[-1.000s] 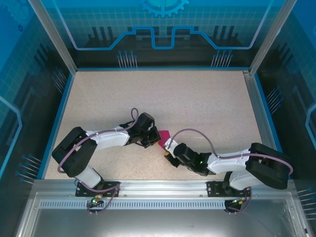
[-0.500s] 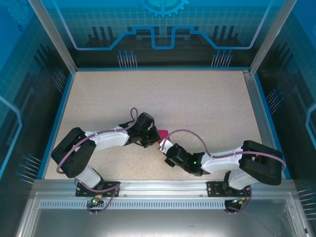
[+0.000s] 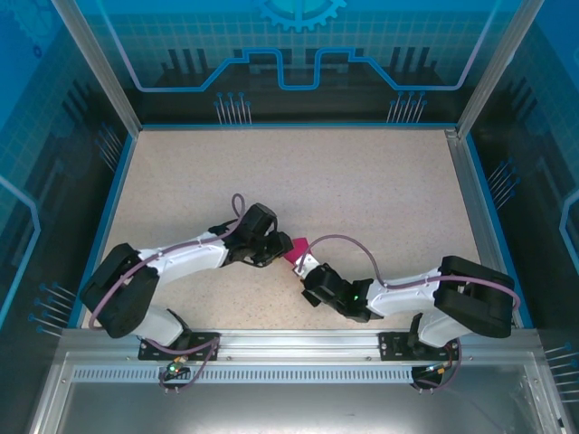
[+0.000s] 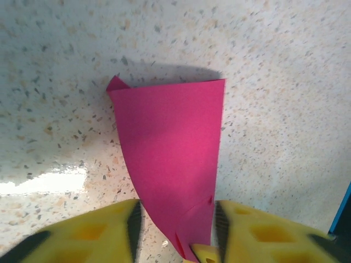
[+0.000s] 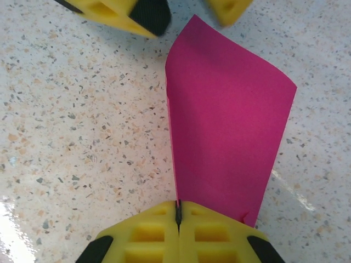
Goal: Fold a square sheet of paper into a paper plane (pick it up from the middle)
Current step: Perform the fifth fold on the wing at the bottom-center of the table.
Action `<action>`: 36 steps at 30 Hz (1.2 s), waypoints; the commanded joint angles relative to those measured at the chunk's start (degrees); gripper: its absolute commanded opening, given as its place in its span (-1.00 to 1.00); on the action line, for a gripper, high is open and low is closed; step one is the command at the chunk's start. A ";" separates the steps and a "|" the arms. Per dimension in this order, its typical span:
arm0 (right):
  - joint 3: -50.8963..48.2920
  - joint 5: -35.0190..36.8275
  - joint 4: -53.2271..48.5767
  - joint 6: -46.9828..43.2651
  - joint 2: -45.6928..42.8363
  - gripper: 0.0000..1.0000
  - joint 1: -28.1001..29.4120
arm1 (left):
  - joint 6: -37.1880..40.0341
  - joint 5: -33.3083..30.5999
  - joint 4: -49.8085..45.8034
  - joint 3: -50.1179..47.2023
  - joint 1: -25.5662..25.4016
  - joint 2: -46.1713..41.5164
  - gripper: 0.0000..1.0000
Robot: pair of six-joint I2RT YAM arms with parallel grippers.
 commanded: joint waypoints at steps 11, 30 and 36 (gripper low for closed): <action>-1.69 -3.30 5.11 1.48 -1.66 -1.00 -1.73 | -3.83 3.36 5.42 -1.29 0.35 2.44 0.29; -1.88 -2.21 1.22 -0.65 -2.05 -0.75 -1.28 | -4.15 4.15 5.04 0.38 0.07 6.28 -0.89; -0.24 0.44 -0.93 -2.82 -0.27 -0.53 0.32 | -3.39 3.98 3.67 1.29 0.05 5.82 -0.96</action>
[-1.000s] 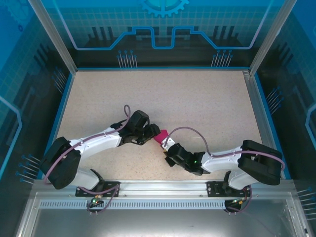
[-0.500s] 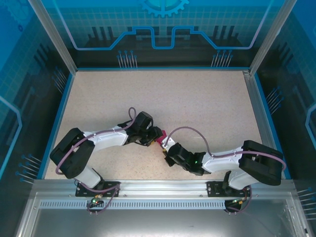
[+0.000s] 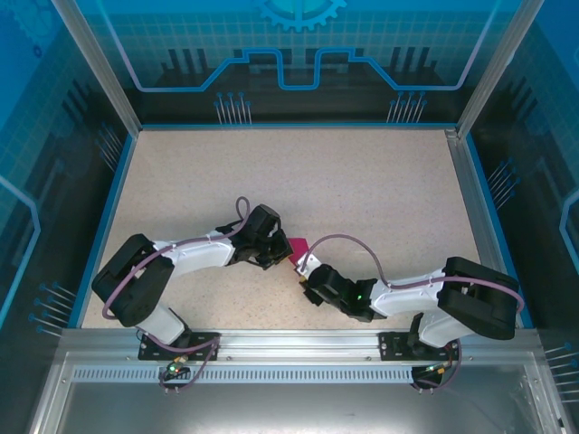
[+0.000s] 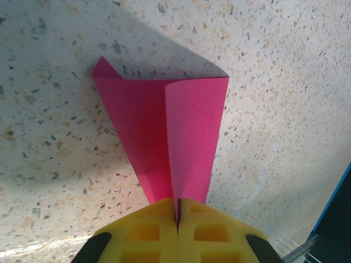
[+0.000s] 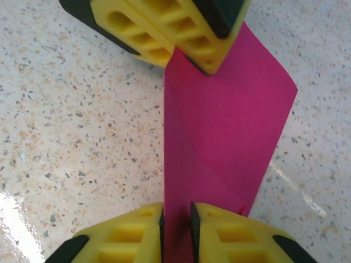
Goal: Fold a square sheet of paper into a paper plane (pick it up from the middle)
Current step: Perform the fifth fold on the wing at the bottom-center of the table.
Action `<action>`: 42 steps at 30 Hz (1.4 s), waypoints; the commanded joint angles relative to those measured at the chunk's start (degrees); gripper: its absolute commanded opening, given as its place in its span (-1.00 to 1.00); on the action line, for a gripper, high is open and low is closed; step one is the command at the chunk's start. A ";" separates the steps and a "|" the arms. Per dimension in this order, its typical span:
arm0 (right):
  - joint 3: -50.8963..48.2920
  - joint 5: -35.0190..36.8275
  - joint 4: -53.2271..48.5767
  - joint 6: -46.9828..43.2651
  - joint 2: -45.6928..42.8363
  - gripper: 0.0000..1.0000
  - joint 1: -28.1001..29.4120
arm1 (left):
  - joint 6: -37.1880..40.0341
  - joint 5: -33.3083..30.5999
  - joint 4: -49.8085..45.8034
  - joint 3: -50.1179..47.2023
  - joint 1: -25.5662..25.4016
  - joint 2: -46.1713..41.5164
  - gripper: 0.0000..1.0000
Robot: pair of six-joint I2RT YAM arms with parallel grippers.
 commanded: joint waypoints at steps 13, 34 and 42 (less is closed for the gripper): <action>2.79 5.89 -2.60 -1.74 3.60 -0.91 2.86 | 1.79 -0.81 -4.15 1.75 -0.12 -0.96 -0.92; -0.98 -18.13 5.44 13.31 1.32 -1.00 -7.49 | 3.33 -7.36 -10.07 -3.27 0.40 -13.62 -0.15; -1.24 -30.12 6.42 19.06 2.40 -1.00 -13.63 | 3.82 -6.58 -8.91 -5.42 0.37 -16.47 -0.16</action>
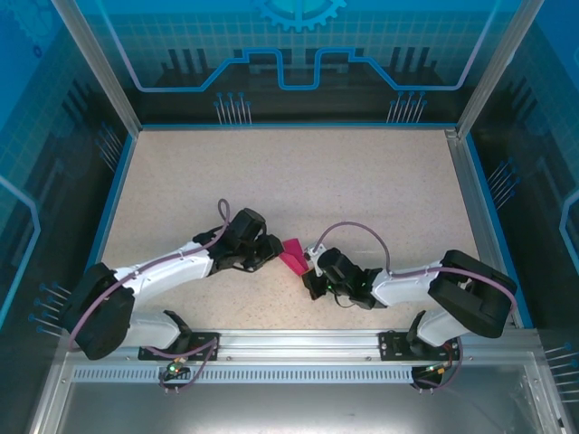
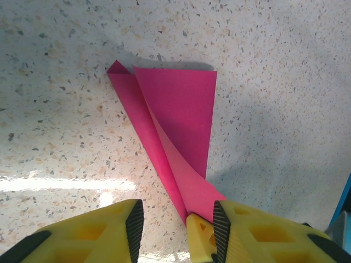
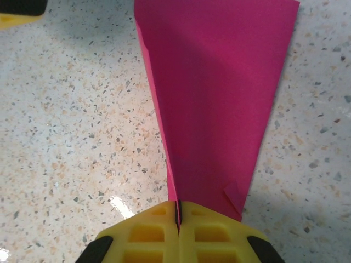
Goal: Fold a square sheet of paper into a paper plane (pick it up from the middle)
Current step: Perform the fifth fold on the wing at the bottom-center of the table.
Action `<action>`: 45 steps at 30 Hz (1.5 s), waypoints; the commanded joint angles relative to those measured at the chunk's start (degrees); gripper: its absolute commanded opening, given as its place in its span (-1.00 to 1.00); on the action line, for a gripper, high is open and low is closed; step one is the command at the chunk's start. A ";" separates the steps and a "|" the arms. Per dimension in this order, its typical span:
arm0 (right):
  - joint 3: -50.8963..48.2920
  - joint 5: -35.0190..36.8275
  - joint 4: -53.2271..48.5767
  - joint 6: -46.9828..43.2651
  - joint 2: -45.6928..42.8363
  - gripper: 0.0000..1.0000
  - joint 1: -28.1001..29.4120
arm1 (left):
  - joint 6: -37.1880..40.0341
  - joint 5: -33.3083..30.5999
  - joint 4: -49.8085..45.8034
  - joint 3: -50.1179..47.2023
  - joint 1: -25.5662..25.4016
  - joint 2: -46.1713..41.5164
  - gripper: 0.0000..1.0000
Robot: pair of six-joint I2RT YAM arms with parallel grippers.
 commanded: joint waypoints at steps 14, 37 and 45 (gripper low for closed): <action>-0.06 -19.76 3.27 12.27 5.99 -1.00 -8.92 | 1.30 8.47 12.50 -3.69 -1.02 1.42 -0.22; -0.50 -20.79 3.39 18.08 11.05 -0.98 -11.18 | 2.29 12.73 25.72 0.63 -3.14 15.58 -0.21; -0.66 -20.15 2.60 18.41 10.30 -0.93 -11.20 | 2.64 11.28 25.44 0.76 -3.10 19.15 -0.21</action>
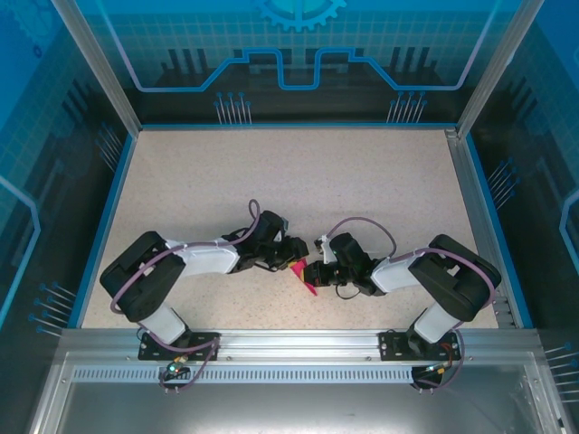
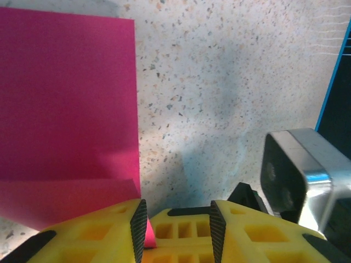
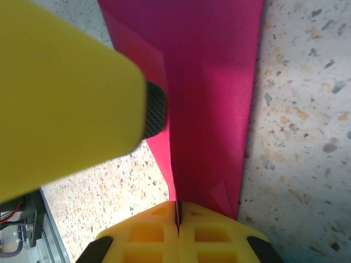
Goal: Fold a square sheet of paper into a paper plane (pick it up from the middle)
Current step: Perform the fifth fold on the wing at the bottom-center of the table.
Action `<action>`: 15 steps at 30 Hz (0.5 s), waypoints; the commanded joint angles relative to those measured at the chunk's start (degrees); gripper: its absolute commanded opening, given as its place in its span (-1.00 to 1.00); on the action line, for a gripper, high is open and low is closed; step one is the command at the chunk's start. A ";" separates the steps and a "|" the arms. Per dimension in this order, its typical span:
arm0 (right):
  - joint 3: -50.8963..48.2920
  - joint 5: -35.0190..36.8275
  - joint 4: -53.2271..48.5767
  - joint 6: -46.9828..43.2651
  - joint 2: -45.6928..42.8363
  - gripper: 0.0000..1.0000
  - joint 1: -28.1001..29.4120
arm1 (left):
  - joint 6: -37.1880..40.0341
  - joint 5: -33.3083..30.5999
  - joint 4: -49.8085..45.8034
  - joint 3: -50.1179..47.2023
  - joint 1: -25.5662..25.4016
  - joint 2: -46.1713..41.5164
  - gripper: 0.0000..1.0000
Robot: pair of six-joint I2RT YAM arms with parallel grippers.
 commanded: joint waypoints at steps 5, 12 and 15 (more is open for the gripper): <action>-0.47 2.83 -7.08 0.93 0.56 -0.82 0.31 | 2.15 -1.67 1.06 -0.15 -0.23 2.80 -0.22; -0.24 2.68 -11.41 1.13 -4.41 -0.73 0.56 | 3.28 -2.39 0.34 0.05 -0.28 4.76 -0.22; -0.30 2.90 -13.67 1.11 -6.67 -0.71 0.50 | 3.65 -2.32 -0.10 0.10 -0.23 4.82 -0.22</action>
